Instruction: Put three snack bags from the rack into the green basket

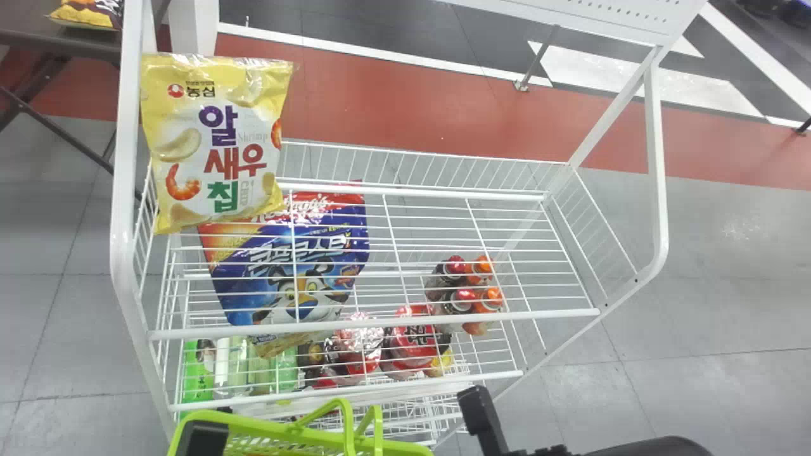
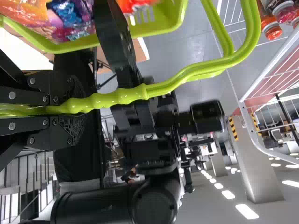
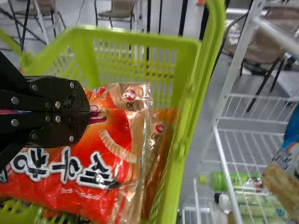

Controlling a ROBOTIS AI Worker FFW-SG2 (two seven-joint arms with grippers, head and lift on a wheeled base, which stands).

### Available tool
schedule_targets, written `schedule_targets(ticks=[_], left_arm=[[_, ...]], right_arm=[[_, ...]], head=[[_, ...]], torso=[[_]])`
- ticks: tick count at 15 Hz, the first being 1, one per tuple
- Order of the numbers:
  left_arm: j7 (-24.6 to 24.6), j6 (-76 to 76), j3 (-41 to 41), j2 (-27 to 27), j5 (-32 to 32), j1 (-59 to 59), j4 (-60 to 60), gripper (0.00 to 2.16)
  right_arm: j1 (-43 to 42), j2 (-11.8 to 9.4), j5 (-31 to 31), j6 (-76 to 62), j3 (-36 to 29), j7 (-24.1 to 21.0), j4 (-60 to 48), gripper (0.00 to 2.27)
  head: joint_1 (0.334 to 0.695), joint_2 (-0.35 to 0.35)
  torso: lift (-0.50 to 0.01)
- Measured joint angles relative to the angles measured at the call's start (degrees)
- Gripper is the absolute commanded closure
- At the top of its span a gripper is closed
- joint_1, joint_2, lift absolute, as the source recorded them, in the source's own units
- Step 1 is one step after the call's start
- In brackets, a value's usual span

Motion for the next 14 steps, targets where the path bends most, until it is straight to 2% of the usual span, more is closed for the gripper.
schedule_targets(ticks=[1, 3, 4, 5, 6, 12, 14], left_arm=[[-0.01, 0.0, 0.02, 0.0, 0.0, 0.0, -0.05, 1.89], [-0.01, -0.04, 0.04, 0.0, -0.01, 0.01, -0.13, 1.89], [-0.02, -0.05, 0.04, 0.0, -0.01, 0.01, -0.14, 1.89], [-0.02, -0.05, 0.04, 0.0, -0.01, 0.01, -0.17, 1.89], [-0.04, -0.02, 0.04, 0.0, 0.0, 0.01, -0.18, 1.89], [-0.03, -0.09, 0.05, -0.02, 0.0, 0.0, -0.08, 1.89], [-0.15, -0.25, 0.11, -0.06, 0.0, 0.14, -0.06, 1.89]], right_arm=[[-0.13, -0.18, 2.16, -2.16, 1.54, -1.54, 0.98, 2.23], [-0.11, -0.44, 5.66, -5.45, 3.23, -3.24, 1.74, 1.97], [0.16, -0.5, 6.07, -6.0, 2.95, -3.29, 1.31, 1.3], [0.78, -0.56, 5.96, -6.27, 1.86, -3.21, 0.0, 0.18], [1.71, -0.57, 5.19, -6.21, 0.24, -2.88, -1.98, 0.0], [6.66, 0.84, -3.06, 3.59, -11.94, 0.51, -18.97, 0.07], [8.24, 2.05, -3.99, -2.43, -13.97, 0.42, -22.27, 0.08]], head=[[0.695, -0.35], [0.695, -0.35], [0.695, -0.35], [0.695, -0.35], [0.695, -0.35], [0.695, -0.35], [0.695, -0.35]], torso=[[0.0], [0.0], [0.0], [0.0], [0.0], [0.0], [0.0]])
